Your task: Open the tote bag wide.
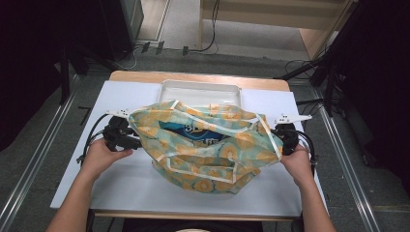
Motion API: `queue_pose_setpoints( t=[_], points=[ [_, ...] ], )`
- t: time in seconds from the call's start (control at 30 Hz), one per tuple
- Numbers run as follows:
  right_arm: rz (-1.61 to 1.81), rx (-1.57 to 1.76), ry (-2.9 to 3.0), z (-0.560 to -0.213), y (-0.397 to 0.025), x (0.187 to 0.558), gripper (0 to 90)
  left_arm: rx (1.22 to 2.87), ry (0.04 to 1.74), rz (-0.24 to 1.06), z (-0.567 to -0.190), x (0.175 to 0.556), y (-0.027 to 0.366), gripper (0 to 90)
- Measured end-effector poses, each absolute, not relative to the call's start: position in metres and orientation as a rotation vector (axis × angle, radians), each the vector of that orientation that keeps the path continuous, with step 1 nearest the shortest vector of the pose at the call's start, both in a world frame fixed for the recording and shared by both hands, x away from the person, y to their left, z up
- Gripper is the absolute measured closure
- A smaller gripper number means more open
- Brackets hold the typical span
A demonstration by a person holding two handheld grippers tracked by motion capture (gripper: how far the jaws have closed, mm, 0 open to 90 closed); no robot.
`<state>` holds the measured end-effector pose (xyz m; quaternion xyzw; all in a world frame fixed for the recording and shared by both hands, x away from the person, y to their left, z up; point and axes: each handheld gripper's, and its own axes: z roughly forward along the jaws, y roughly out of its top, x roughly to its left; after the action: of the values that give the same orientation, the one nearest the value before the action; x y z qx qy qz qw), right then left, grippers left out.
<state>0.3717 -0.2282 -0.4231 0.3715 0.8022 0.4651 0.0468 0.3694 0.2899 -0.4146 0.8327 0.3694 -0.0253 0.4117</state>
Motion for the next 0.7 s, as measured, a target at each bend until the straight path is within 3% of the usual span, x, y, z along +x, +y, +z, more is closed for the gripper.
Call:
queue_pose_setpoints(
  t=[0.7],
  points=[
    [1.410,1.120,2.460,-0.4208,-0.2274,0.3707,41.7,2.121,0.899,-0.030,-0.4112,0.3668,0.2902,32.1]
  ],
)
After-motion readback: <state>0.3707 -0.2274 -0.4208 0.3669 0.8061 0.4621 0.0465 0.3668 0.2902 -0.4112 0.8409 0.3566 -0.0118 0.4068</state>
